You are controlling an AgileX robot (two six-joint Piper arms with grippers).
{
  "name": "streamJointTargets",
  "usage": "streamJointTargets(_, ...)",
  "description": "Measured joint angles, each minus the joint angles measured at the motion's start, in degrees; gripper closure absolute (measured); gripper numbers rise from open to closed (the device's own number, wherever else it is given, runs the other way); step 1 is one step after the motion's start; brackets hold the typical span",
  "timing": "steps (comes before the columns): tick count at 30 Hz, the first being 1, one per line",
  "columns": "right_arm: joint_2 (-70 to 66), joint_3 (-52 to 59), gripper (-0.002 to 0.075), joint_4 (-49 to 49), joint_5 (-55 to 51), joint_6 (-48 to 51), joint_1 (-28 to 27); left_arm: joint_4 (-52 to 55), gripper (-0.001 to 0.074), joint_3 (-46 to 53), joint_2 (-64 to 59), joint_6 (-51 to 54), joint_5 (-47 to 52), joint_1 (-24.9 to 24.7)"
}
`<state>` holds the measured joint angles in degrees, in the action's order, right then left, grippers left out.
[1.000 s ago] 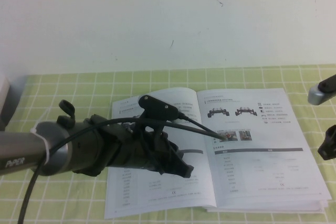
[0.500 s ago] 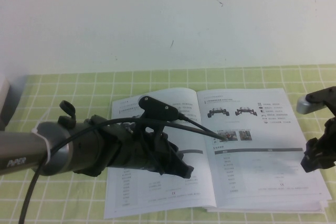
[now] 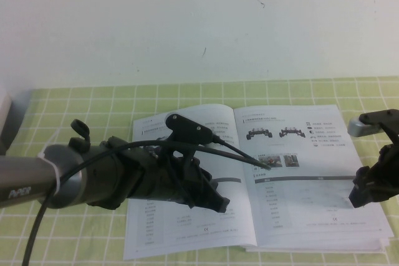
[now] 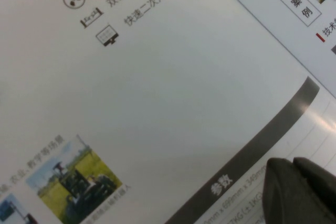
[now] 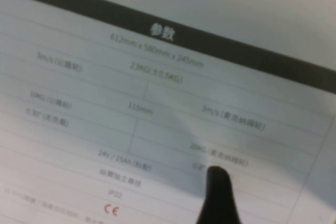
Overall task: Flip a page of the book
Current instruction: Open the closed book
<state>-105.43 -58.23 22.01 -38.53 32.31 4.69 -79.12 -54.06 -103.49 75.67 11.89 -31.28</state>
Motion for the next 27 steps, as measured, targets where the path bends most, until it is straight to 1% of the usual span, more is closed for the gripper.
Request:
streamJointTargets(8,-0.1,0.0,0.0273,0.1,0.0,-0.1,0.0,0.0,0.0739,0.0,0.0,0.0,0.0,0.0)
streamJointTargets(21,-0.2,0.0,0.0283,1.1,0.0,-1.4,0.0,0.0,0.0739,0.0,0.0,-0.1,0.0,0.0)
streamJointTargets(27,-0.2,0.0,0.0335,3.7,0.0,-1.7,0.0,0.0,0.0739,0.0,0.0,0.0,0.0,0.0)
